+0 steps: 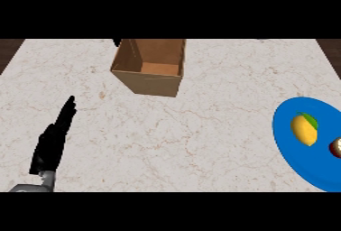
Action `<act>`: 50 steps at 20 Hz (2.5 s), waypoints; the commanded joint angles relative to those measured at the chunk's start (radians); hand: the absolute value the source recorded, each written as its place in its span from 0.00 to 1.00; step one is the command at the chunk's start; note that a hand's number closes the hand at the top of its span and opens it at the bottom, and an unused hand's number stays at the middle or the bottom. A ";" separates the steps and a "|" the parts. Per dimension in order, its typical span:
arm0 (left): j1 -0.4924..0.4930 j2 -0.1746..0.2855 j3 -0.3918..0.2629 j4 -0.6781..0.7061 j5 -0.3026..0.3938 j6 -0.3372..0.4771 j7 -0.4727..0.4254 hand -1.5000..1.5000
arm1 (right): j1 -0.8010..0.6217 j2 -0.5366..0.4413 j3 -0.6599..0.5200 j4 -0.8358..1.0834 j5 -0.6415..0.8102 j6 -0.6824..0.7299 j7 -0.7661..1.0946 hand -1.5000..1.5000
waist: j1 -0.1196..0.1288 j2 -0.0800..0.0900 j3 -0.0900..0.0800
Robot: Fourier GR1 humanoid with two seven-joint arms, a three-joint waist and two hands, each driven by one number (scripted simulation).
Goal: Pick the lemon from the plate and place it in the cardboard box
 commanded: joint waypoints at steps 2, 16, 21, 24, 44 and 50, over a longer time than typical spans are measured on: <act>0.027 0.003 0.017 -0.011 0.009 -0.023 -0.015 0.50 | -0.055 -0.026 0.072 -0.060 -0.008 0.168 0.173 0.00 | 0.007 0.000 0.001; 0.046 -0.042 0.060 -0.028 -0.067 -0.060 -0.005 0.50 | 0.032 0.169 0.059 -0.229 0.171 0.166 0.414 0.00 | -0.003 0.000 0.002; 0.026 -0.045 0.113 -0.053 -0.053 -0.110 0.029 0.50 | 0.046 0.215 0.035 -0.182 0.256 0.187 0.343 0.00 | -0.003 0.000 0.003; 0.016 -0.072 0.101 -0.076 -0.093 -0.098 0.069 0.50 | 0.065 0.266 0.041 -0.193 0.312 0.164 0.336 0.00 | -0.003 0.000 0.003; -0.039 -0.154 0.165 0.011 -0.166 -0.161 0.026 0.50 | 0.009 0.425 -0.027 -0.084 0.491 0.165 0.242 0.00 | -0.003 0.001 0.003; 0.013 -0.199 0.135 -0.076 -0.212 -0.135 0.069 0.50 | -0.007 0.414 -0.037 -0.054 0.535 0.196 0.223 0.00 | -0.002 0.001 0.003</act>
